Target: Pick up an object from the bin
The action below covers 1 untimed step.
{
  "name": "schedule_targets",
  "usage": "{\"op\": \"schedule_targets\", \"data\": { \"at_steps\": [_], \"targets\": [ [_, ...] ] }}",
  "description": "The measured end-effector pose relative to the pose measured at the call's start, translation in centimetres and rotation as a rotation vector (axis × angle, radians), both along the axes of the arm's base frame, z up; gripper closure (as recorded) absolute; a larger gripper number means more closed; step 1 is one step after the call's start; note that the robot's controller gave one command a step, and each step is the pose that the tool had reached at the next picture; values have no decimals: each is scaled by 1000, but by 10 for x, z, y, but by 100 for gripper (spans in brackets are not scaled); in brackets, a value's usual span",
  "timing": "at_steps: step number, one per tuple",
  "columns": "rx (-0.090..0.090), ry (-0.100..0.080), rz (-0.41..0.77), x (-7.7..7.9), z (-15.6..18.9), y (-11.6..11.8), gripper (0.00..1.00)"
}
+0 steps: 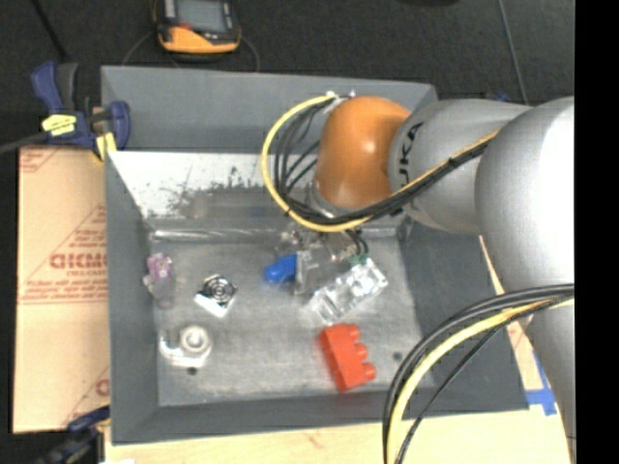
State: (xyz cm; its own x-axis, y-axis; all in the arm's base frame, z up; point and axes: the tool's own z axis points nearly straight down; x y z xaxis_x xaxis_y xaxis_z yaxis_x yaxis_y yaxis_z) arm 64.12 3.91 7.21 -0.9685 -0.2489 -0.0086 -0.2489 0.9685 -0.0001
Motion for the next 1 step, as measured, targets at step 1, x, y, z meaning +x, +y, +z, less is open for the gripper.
{"op": "schedule_targets", "data": {
  "at_steps": [1],
  "targets": [
    [-1,-5,-8,-9,145,12,100]
  ]
}}
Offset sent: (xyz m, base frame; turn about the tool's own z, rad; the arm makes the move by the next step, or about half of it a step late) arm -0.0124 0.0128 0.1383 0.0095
